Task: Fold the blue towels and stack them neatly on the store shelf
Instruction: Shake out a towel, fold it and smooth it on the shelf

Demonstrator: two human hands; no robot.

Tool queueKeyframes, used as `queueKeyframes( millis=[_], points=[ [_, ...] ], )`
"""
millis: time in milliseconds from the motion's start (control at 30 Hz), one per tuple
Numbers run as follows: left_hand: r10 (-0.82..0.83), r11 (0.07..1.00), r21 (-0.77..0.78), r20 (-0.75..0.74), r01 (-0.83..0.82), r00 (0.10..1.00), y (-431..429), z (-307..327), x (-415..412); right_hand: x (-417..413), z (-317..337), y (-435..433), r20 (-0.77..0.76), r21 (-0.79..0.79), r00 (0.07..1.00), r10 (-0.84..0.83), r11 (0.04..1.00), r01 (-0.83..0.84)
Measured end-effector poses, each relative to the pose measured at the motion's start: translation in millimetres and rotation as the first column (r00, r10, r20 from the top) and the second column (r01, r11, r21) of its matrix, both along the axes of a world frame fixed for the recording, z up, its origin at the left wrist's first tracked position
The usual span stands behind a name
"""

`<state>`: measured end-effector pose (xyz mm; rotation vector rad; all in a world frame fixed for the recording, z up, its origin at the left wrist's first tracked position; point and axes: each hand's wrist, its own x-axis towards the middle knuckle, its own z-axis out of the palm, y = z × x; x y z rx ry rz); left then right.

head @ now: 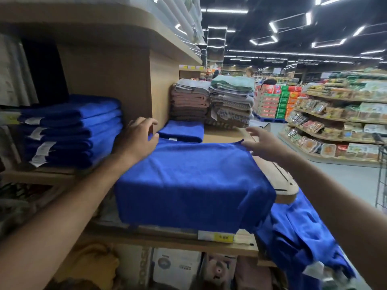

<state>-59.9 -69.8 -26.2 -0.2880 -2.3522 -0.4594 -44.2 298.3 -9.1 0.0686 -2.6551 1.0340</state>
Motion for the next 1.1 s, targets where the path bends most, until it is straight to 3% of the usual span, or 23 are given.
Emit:
queueKeyframes(
  millis=[100, 200, 300, 400, 567, 667, 800, 967, 1100],
  points=[
    [-0.160, 0.949, 0.219, -0.288, 0.227, 0.944, -10.9, -25.6, 80.0, 68.7, -14.5, 4.8, -0.325, -0.028, 0.944, 0.053, 0.997, -0.066],
    [-0.203, 0.788, 0.536, -0.240, 0.304, 0.949, -20.2, -90.8, 145.5, 146.4, -53.7, 1.1, -0.481, -0.178, 0.877, 0.019, 0.977, -0.118],
    [-0.254, 0.575, 0.801, -0.015, 0.164, 0.967, -17.3, -159.8, 171.1, 190.9, -104.6, -8.8, -0.441, -0.279, 0.897, 0.010, 0.949, -0.148],
    [-0.277, 0.362, 0.926, 0.211, -0.102, 0.937, -11.4, -201.4, 176.3, 203.4, -150.1, -26.3, -0.327, -0.351, 0.944, -0.041, 0.933, -0.081],
    [-0.408, 0.041, 0.971, 0.232, -0.236, 0.883, -2.0, -213.6, 169.2, 198.8, -186.7, -46.8, -0.239, -0.449, 0.964, -0.113, 0.893, -0.007],
    [-0.518, -0.027, 0.974, 0.180, -0.227, 0.836, 0.9, -206.4, 161.3, 192.2, -187.5, -51.7, -0.234, -0.553, 0.957, -0.172, 0.833, 0.015],
    [-0.511, -0.117, 0.964, 0.148, -0.239, 0.847, 2.3, -203.1, 154.4, 187.3, -185.4, -53.7, -0.244, -0.559, 0.956, -0.159, 0.829, -0.005],
    [-0.417, -0.101, 0.989, 0.054, -0.106, 0.907, -7.2, -204.6, 159.1, 188.6, -190.6, -44.0, -0.248, -0.549, 0.957, -0.148, 0.835, -0.013],
    [-0.465, -0.167, 0.974, 0.059, -0.153, 0.883, -12.5, -200.7, 151.6, 190.8, -192.7, -34.7, -0.255, -0.567, 0.955, -0.154, 0.824, -0.019]
  ],
)
